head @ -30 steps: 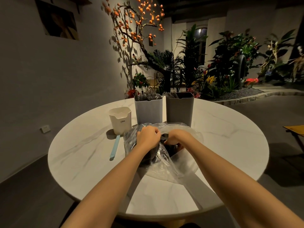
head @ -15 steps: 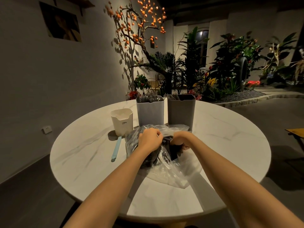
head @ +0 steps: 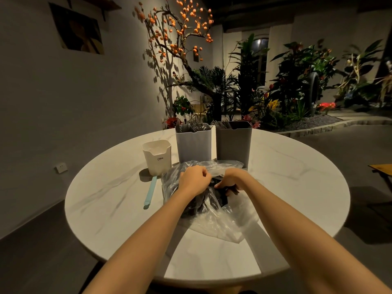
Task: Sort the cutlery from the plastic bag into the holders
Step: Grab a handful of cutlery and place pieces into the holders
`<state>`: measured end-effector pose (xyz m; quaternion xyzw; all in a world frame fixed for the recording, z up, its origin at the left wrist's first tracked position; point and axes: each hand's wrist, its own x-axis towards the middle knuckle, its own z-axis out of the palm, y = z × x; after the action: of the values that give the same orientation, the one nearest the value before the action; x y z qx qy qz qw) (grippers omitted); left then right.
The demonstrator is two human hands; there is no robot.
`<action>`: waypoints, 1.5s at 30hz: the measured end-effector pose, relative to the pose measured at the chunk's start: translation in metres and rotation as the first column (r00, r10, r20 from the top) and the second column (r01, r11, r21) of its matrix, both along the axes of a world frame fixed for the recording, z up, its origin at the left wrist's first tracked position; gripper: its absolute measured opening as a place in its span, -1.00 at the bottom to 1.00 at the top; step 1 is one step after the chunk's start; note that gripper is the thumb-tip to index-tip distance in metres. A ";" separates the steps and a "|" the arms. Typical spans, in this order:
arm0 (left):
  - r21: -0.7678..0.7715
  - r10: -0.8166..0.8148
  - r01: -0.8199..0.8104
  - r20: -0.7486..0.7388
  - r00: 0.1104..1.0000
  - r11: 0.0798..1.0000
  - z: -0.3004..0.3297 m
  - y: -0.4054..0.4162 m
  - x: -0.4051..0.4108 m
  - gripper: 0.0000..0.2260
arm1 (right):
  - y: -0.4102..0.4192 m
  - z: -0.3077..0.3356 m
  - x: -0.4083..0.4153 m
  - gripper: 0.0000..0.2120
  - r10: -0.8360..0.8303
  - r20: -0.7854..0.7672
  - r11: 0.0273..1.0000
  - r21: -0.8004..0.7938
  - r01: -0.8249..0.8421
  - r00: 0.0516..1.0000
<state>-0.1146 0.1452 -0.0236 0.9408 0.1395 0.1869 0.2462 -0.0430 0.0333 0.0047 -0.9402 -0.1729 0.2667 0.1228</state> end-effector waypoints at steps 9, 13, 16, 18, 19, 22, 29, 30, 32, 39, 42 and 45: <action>0.044 -0.022 0.024 -0.042 0.999 0.999 0.000 0.001 0.002 -0.71 | -0.008 0.007 -0.001 -0.66 0.065 0.138 0.996 -0.067 -0.056 0.988; 0.052 -0.004 0.007 -0.051 0.999 0.999 -0.002 0.002 0.003 -0.70 | -0.009 0.002 0.000 -0.70 0.023 0.156 1.000 0.013 -0.025 0.987; 0.049 0.004 -0.002 -0.048 0.999 0.999 -0.001 0.001 0.003 -0.71 | -0.009 -0.001 0.001 -0.66 0.000 0.142 0.996 0.094 -0.014 0.990; 0.051 0.006 -0.004 -0.052 0.999 0.999 0.000 0.001 0.003 -0.71 | -0.008 -0.006 0.003 -0.63 -0.019 0.156 0.995 0.103 0.003 0.988; 0.051 0.006 -0.003 -0.053 0.999 0.999 0.001 0.001 0.002 -0.71 | -0.007 -0.010 0.005 -0.63 -0.033 0.176 0.995 0.100 0.016 0.984; 0.031 -0.006 0.008 -0.043 0.999 0.999 0.001 0.001 0.002 -0.73 | -0.001 -0.019 0.009 -0.72 -0.068 0.237 0.996 0.080 0.051 0.969; 0.076 -0.016 0.019 -0.031 0.999 0.997 0.012 -0.004 -0.003 -0.77 | -0.008 -0.006 0.009 -0.81 -0.004 0.235 1.000 -0.010 0.007 0.972; 0.085 -0.013 0.016 -0.031 0.999 0.996 0.013 -0.005 -0.003 -0.76 | -0.011 -0.003 0.009 -0.84 -0.006 0.218 1.000 0.004 0.006 0.976; 0.110 0.000 0.004 -0.031 1.000 0.994 0.016 -0.008 -0.003 -0.74 | -0.016 0.004 0.008 -0.86 -0.009 0.163 0.999 0.054 0.000 0.987; 0.144 0.054 -0.050 -0.024 0.998 0.988 0.022 -0.020 -0.001 -0.69 | -0.040 0.028 -0.004 -0.76 -0.019 0.076 0.988 0.157 0.007 0.997; 0.076 0.041 -0.040 -0.018 0.999 0.996 0.022 -0.024 -0.002 -0.69 | -0.045 0.031 -0.007 -0.84 -0.038 0.038 0.987 0.159 0.031 0.999; 0.011 0.003 -0.002 -0.021 1.000 1.000 0.022 -0.027 -0.006 -0.69 | -0.045 0.023 -0.005 -0.81 -0.080 -0.023 0.970 0.228 0.083 0.997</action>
<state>-0.1209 0.1187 -0.0016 0.9438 0.1422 0.1780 0.2393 -0.0480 -0.0118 0.0280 -0.9243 -0.1631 0.2460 0.2419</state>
